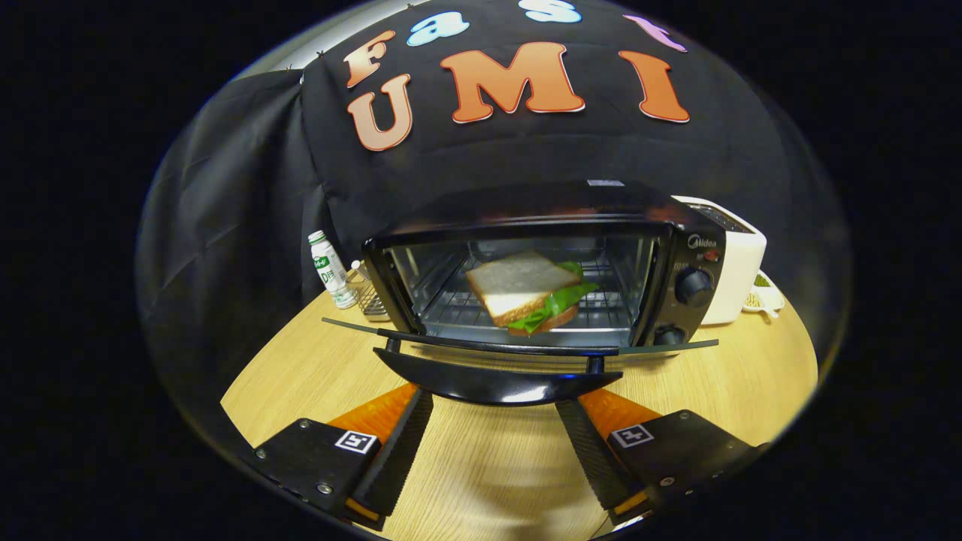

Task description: Open the toaster oven, put the food inside, and close the toaster oven door.

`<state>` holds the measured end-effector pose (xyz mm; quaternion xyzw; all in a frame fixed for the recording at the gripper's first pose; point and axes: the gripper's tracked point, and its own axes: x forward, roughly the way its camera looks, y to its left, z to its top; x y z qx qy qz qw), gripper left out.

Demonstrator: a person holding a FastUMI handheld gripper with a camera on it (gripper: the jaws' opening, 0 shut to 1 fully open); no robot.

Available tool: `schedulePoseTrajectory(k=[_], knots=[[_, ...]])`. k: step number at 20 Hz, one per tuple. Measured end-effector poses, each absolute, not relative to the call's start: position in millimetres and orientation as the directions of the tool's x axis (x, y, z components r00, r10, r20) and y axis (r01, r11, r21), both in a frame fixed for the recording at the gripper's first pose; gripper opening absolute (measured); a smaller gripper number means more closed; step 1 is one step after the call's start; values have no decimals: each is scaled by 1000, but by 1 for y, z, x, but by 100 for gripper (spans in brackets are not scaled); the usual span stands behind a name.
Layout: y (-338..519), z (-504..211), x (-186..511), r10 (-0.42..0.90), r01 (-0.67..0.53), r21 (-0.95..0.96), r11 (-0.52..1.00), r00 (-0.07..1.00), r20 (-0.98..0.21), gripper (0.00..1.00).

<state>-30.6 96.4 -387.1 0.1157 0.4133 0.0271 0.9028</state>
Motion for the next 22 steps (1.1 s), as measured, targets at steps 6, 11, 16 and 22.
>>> schedulePoseTrajectory(k=[6, 11, 16, 22], knots=[[88, -355, 15, 69, 62, 169, 984, 739, -670, 97], [114, -299, 36, 145, -20, 227, 974, 824, -547, 97], [109, -218, 48, 122, -75, 142, 987, 926, -358, 97], [93, -134, 39, 105, -85, 105, 991, 972, -209, 98]])
